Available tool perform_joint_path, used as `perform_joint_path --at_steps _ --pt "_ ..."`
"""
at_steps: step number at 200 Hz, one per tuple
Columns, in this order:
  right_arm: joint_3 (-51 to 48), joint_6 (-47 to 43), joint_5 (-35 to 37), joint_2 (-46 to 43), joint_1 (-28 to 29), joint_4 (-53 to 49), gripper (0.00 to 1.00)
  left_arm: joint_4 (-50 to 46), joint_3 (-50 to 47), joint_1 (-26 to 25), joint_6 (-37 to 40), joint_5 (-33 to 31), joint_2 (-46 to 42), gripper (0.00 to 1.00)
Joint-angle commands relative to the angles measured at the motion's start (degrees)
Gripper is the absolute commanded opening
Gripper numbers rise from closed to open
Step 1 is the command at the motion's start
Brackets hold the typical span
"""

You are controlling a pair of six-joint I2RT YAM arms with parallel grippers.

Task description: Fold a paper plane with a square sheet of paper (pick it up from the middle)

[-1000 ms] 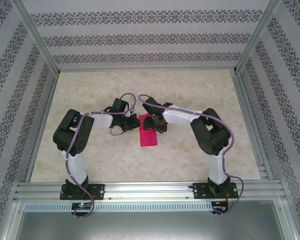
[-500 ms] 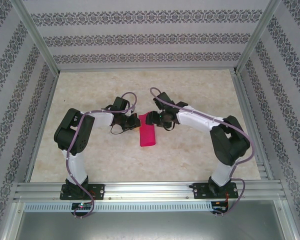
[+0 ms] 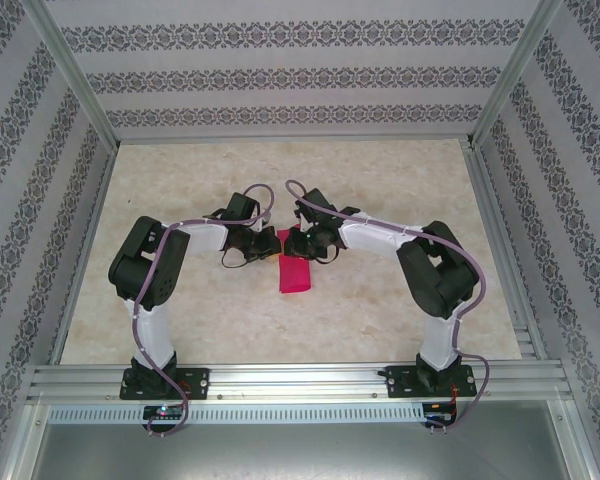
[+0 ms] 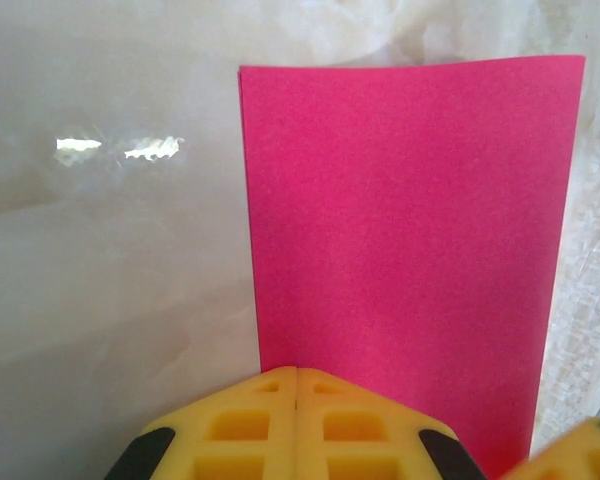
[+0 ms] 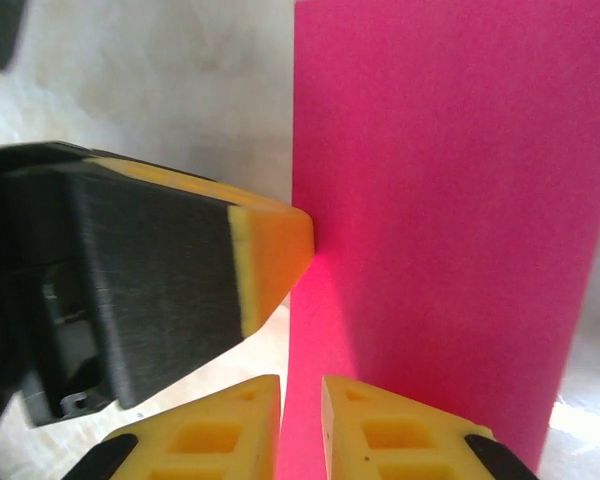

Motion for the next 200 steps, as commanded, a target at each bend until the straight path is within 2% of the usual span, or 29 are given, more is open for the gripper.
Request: perform_joint_path --at_steps 1,200 --pt "1.7 -0.1 -1.4 1.0 0.2 -0.2 0.19 -5.8 -1.0 -0.9 0.9 -6.6 4.8 0.0" --pt "-0.9 -1.8 3.5 3.1 -0.6 -4.4 0.19 -6.8 -0.9 -0.9 0.7 -6.7 5.8 0.0"
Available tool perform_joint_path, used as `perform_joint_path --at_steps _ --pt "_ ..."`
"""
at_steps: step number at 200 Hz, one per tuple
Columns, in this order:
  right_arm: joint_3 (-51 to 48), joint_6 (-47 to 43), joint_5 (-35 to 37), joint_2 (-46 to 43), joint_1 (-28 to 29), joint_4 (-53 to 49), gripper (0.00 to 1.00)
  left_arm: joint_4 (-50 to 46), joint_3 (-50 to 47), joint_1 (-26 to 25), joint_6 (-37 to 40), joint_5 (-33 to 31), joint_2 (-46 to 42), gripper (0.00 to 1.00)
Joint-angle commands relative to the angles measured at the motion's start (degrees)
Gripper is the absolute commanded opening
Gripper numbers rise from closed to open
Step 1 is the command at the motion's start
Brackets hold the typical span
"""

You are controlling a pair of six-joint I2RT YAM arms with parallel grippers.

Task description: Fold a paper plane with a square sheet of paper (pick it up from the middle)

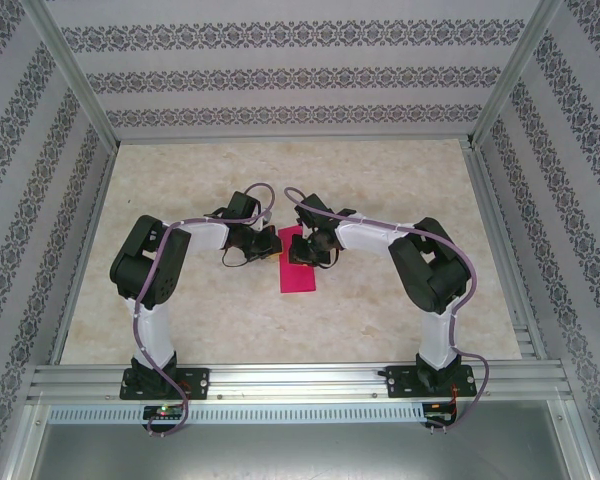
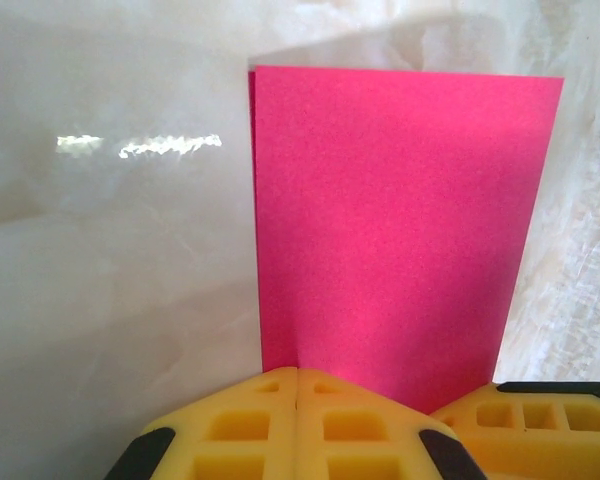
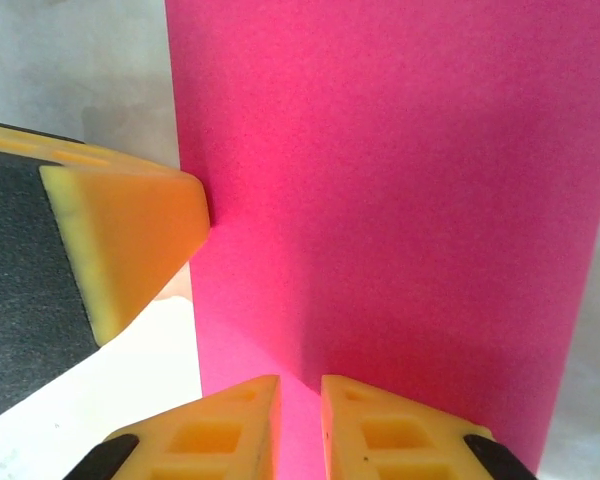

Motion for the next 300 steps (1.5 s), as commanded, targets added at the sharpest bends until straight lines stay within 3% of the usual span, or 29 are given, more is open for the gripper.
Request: perform_joint_path --at_steps 1,155,219,300 --pt "-0.9 -1.1 1.8 0.5 -0.5 -1.1 0.19 -6.1 -1.9 -0.9 0.7 -7.1 5.2 0.0" --pt "-14.7 -6.8 -1.8 -7.6 -3.7 3.6 0.15 -8.9 -1.8 -0.9 0.3 -8.6 5.7 0.0" --pt "-12.1 -6.5 -6.3 -14.7 -2.1 7.2 0.16 -9.3 -1.4 -1.4 0.4 -8.5 5.8 0.0" --pt "-11.7 -6.0 -8.7 -7.4 -0.1 9.0 0.15 -9.7 -1.2 -1.9 -0.3 -9.2 5.7 0.0"
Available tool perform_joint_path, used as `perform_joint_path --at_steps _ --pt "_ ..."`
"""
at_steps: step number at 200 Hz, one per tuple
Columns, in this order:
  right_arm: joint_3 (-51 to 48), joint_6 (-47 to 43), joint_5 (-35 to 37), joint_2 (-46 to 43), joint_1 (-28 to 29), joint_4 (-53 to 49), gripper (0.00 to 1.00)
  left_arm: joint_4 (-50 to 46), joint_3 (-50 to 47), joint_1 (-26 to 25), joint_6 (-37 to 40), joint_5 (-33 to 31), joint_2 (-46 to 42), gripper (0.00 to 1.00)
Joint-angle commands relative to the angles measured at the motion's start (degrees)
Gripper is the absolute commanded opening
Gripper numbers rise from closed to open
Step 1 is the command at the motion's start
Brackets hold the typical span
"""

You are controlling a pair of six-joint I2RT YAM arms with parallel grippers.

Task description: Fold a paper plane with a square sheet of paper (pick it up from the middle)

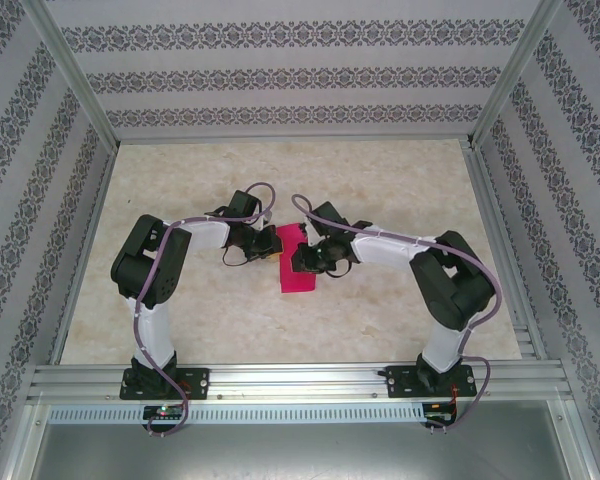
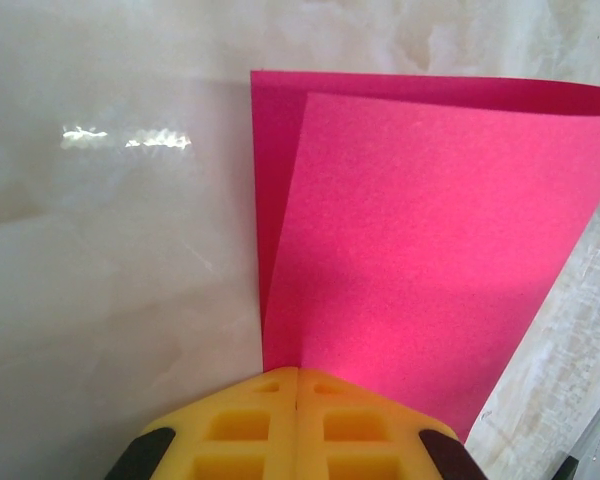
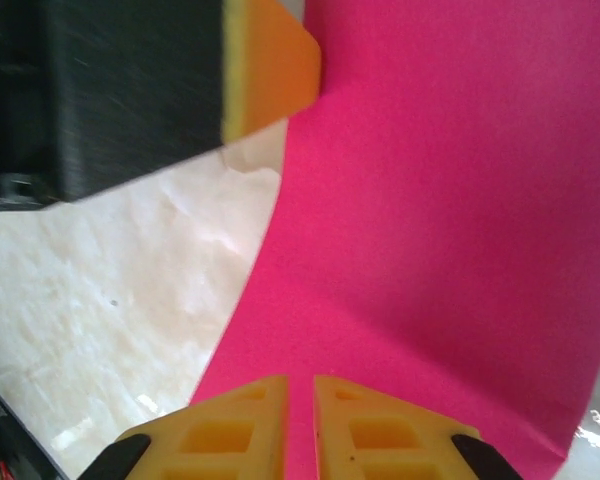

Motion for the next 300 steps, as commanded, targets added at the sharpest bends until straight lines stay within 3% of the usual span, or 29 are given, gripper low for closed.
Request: perform_joint_path --at_steps 1,95,187,242,300 --pt "-0.8 -0.4 -1.5 1.4 -0.1 1.5 0.15 -7.7 -2.4 -1.7 -0.2 -8.8 5.3 0.0" --pt "-8.4 -4.0 -2.3 1.2 -1.9 0.1 0.15 -8.4 -2.6 -1.7 -0.6 -10.2 5.5 0.0" --pt "-19.3 -3.8 -1.9 -5.7 -4.2 1.0 0.15 -8.5 -2.6 -1.7 -0.5 -10.5 5.9 0.0" --pt "-12.5 0.8 -2.1 -16.0 -5.0 6.6 0.16 -8.5 -2.3 -1.7 0.4 -9.6 5.1 0.0" --pt "-2.5 9.0 0.9 -1.8 -5.0 15.9 0.04 -9.2 -2.2 -1.8 0.7 -9.5 5.2 0.0"
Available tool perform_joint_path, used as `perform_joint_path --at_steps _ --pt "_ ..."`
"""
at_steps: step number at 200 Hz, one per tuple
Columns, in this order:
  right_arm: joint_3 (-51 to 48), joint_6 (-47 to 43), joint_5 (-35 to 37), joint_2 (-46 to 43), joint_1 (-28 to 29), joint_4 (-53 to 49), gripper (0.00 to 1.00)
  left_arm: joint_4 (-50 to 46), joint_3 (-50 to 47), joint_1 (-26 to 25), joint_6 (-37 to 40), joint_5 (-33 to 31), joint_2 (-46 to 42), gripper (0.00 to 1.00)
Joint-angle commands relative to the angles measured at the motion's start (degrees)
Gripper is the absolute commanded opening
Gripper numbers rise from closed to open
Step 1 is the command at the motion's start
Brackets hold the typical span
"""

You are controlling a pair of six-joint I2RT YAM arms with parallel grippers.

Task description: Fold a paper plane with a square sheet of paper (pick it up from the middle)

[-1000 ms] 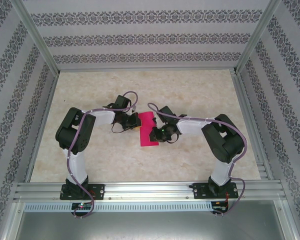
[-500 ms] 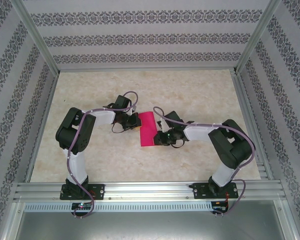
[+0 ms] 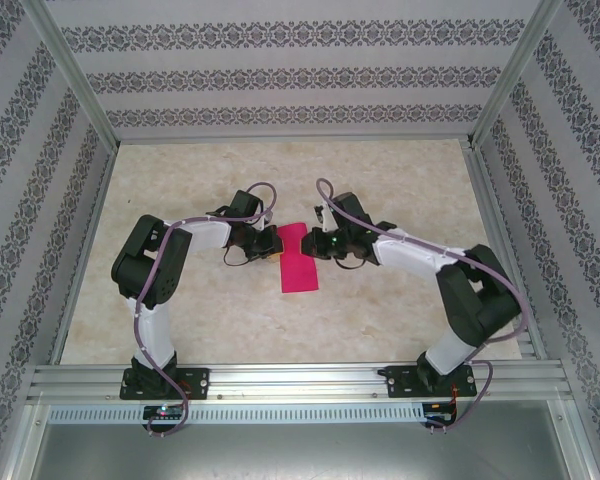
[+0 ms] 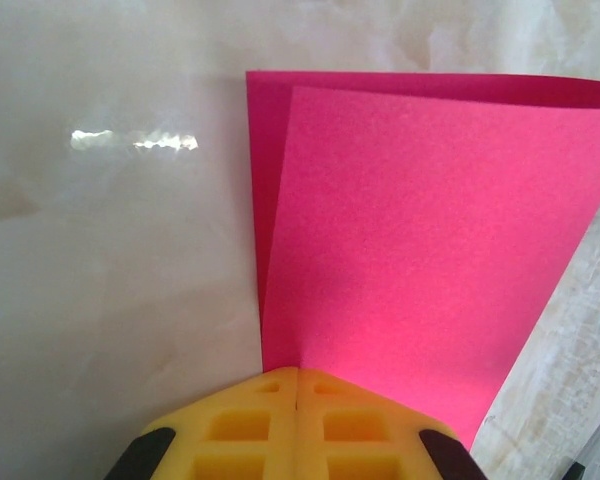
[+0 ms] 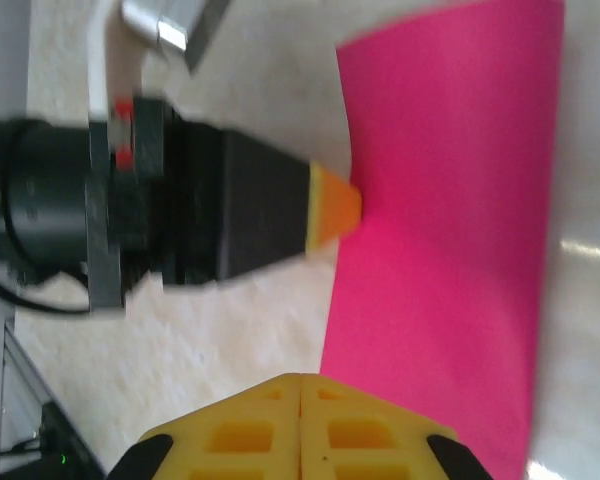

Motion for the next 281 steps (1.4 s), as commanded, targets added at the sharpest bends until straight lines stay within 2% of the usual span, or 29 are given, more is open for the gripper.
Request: perform_joint_path --at_steps 1,38,97,155,197,229,281 --pt "2.1 4.8 2.1 6.2 -0.2 5.3 0.03 -8.5 -2.5 -1.3 1.1 -8.5 5.3 0.0" --pt "3.3 6.9 2.8 12.0 -0.5 8.4 0.0 -10.2 -2.0 -1.2 1.0 -9.3 5.6 0.0" --pt "-1.1 8.8 5.3 15.2 -3.1 13.0 0.0 -13.0 -1.4 -1.3 0.7 -11.0 6.0 0.0" --pt "-6.8 7.3 5.2 10.5 -6.5 13.1 0.0 -14.6 -1.3 -1.3 1.3 -12.0 6.8 0.0" --pt "-1.9 6.0 4.8 5.4 -4.5 9.8 0.0 -14.9 -0.9 -1.3 1.5 -11.8 6.3 0.0" --pt "3.1 6.2 4.3 11.0 -2.5 9.0 0.0 -14.9 -0.7 -1.4 1.5 -11.7 6.5 0.0" --pt "9.0 6.9 4.4 19.7 -2.9 9.6 0.0 -15.4 -0.7 -1.4 1.7 -11.7 6.5 0.0"
